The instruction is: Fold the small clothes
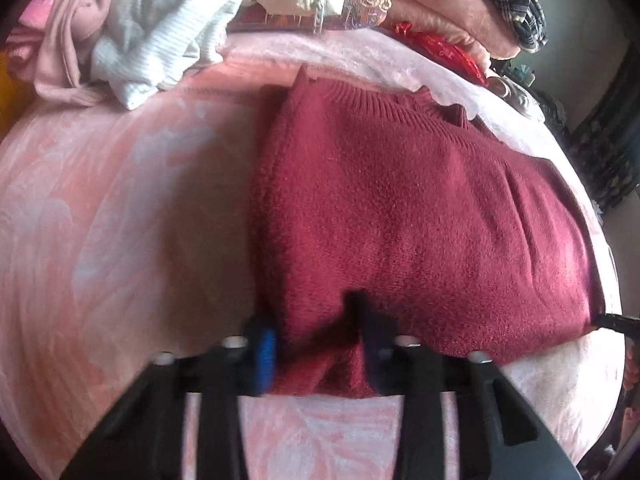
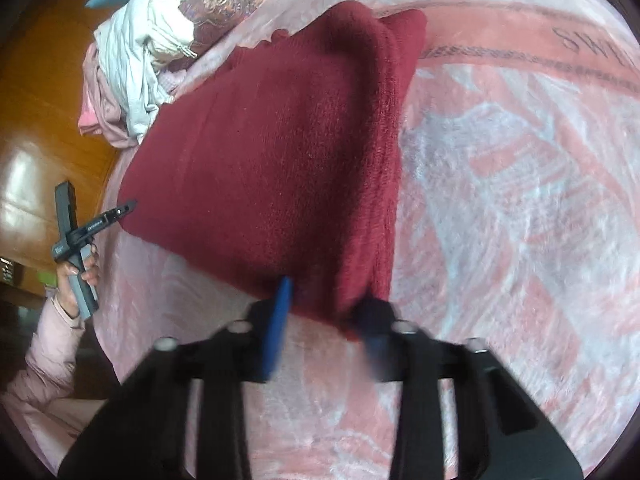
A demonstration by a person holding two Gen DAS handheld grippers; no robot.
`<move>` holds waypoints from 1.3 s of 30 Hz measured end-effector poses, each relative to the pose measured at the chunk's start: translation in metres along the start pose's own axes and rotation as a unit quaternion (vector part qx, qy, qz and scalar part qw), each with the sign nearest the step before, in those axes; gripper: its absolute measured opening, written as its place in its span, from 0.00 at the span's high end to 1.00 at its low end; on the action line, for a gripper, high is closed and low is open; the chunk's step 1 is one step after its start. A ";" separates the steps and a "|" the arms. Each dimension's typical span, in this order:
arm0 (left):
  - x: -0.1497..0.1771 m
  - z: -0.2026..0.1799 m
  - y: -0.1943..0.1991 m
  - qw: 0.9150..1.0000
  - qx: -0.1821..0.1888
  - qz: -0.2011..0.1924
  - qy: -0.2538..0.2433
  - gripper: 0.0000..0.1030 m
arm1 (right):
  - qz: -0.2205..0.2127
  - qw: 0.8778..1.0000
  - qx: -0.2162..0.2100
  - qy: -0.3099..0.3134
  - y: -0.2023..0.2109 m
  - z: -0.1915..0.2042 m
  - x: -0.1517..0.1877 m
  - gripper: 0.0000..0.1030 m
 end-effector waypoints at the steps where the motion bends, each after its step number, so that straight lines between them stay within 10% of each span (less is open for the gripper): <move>1: -0.001 -0.001 0.001 1.000 0.000 -0.001 -0.002 0.81 | -0.004 1.000 -0.004 -0.001 0.002 0.001 -0.001 0.92; 9: -0.006 0.003 0.029 0.999 0.031 -0.025 0.009 0.87 | -0.030 0.999 -0.014 0.021 0.035 0.002 -0.001 0.93; 22: 0.013 0.003 -0.005 0.998 -0.024 -0.021 -0.048 0.84 | 0.015 1.000 -0.001 -0.013 -0.013 -0.032 0.010 0.94; 34: -0.029 -0.010 0.048 0.996 -0.026 -0.084 -0.032 0.28 | -0.069 0.998 -0.009 -0.004 0.062 -0.017 -0.055 0.57; 39: -0.073 -0.038 0.035 0.995 -0.005 -0.095 -0.017 0.28 | -0.089 0.996 0.011 -0.003 0.043 -0.009 -0.132 0.57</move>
Point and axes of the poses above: each gripper's, at about its wrist camera, not at the fingertips, and y roughly against the way its jaws point, z to its left, x to its underside, the point moved 3 cm from there along -y, roughly the way its jaws point, and after that the axes turned 1 degree about z, right-handed, at the moved point
